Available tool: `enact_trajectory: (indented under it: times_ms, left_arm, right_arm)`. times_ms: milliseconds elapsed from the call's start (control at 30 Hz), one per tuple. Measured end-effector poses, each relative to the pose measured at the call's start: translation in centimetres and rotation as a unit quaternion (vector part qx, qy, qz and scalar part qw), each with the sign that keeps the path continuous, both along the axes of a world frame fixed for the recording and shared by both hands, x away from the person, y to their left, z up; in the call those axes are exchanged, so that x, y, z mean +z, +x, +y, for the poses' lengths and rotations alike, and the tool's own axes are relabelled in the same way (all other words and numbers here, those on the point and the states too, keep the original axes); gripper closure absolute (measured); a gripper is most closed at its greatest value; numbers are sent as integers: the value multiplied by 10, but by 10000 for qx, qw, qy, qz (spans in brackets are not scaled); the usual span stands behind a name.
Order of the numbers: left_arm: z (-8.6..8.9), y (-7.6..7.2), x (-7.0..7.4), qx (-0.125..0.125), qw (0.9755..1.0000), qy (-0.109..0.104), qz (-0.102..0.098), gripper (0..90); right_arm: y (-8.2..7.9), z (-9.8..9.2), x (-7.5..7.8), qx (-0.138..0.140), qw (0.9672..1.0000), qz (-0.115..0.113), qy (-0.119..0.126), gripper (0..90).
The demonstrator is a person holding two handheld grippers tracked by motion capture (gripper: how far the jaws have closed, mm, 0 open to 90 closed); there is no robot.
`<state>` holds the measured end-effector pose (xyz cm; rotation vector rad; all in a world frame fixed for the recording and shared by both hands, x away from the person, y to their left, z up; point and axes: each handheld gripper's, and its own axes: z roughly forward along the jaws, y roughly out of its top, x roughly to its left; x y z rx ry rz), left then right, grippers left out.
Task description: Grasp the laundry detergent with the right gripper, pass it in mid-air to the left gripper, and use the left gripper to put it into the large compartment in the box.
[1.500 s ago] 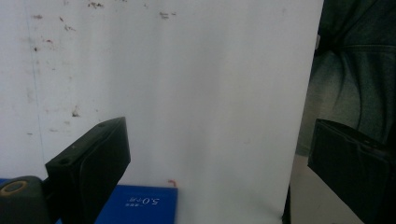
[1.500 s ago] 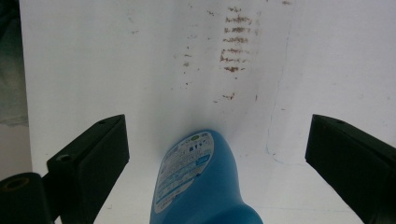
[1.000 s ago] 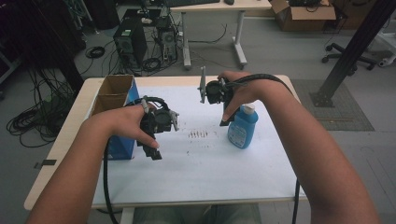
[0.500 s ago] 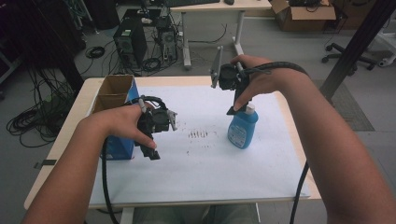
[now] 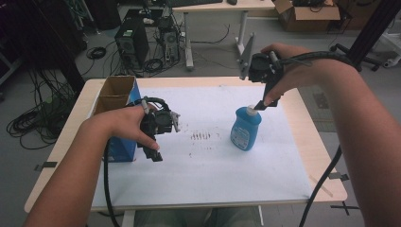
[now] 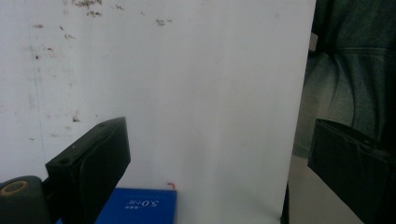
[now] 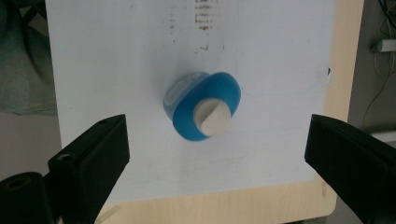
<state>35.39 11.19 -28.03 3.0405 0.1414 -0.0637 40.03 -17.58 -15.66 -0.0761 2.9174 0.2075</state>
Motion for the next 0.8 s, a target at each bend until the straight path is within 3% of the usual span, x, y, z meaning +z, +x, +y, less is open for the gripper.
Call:
enact_trajectory:
  times_ms: [267,433,500,567,633,767,800]
  left_arm:
    - [-3,3,-2,-13,10000,0,6,60]
    - [-4,4,-3,-32,10000,-9,15,59]
    - [-4,4,-2,-21,10000,-12,6,59]
    - [-3,4,-2,-10,10000,-31,1,59]
    - [-3,4,-2,-20,10000,-33,-6,59]
    - [0,5,-1,13,10000,-61,-18,60]
    - [0,5,-1,13,10000,-61,-18,60]
  right_arm:
    - [-6,-35,-8,-289,9995,91,-102,64]
    - [-13,-50,-10,-390,9992,12,-2,59]
    - [-16,-57,-12,-482,9987,11,147,62]
    - [-21,-69,-20,-631,9970,21,448,63]
    - [-23,-74,-23,-675,9963,7,537,62]
    - [-29,-92,-37,-925,9895,-154,1098,52]
    - [-29,-92,-37,-925,9895,-154,1098,52]
